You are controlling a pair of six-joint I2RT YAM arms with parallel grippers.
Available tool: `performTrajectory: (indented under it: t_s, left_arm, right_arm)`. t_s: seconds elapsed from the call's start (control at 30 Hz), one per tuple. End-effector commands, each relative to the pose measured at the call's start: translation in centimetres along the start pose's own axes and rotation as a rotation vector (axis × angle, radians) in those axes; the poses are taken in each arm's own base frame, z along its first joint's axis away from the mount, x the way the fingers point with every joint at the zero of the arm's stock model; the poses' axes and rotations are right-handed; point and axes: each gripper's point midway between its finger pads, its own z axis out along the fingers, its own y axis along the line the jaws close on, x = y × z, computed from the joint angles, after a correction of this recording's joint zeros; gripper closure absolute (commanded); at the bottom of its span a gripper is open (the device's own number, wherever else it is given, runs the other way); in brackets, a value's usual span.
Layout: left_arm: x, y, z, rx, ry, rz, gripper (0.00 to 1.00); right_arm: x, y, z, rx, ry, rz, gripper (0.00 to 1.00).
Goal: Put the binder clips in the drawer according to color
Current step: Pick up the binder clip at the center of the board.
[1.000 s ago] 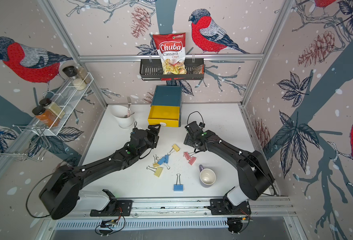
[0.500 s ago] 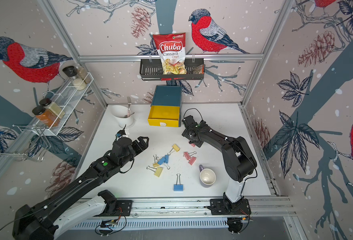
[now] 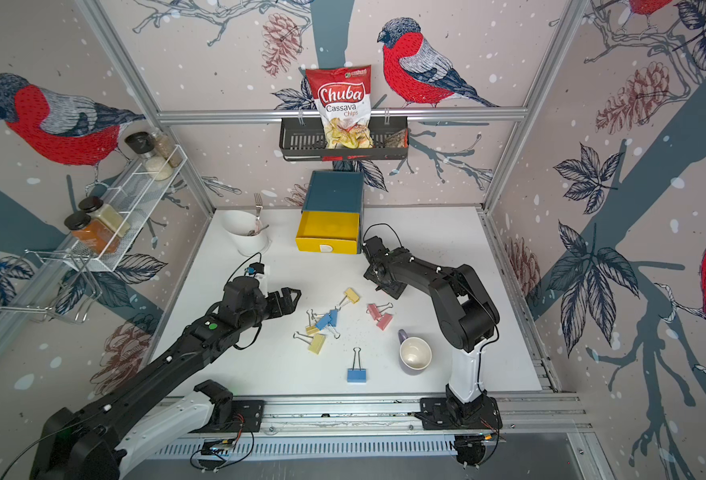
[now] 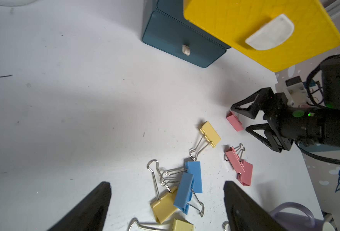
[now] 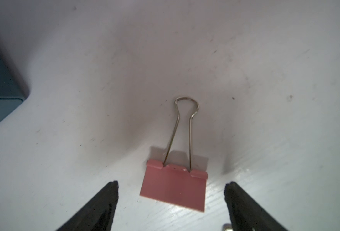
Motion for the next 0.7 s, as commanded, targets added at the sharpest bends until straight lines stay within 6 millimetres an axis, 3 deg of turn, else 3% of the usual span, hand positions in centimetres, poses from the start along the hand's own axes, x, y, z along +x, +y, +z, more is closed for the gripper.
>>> performTrajectory:
  t_s: [0.0, 0.4, 0.67]
  left_arm:
    - [-1.1, -1.7, 0.2, 0.072, -0.021, 0.053, 0.08]
    - [-2.0, -3.4, 0.0, 0.154, -0.049, -0.008, 0.11]
    - [-2.3, -4.6, -0.6, 0.185, -0.056, 0.007, 0.12]
  right_arm:
    - [0.1, -0.1, 0.5, 0.020, -0.005, 0.023, 0.15]
    - [0.7, -1.0, 1.0, 0.080, -0.019, 0.040, 0.36]
    - [0.7, -1.2, 1.0, 0.081, -0.028, 0.049, 0.44]
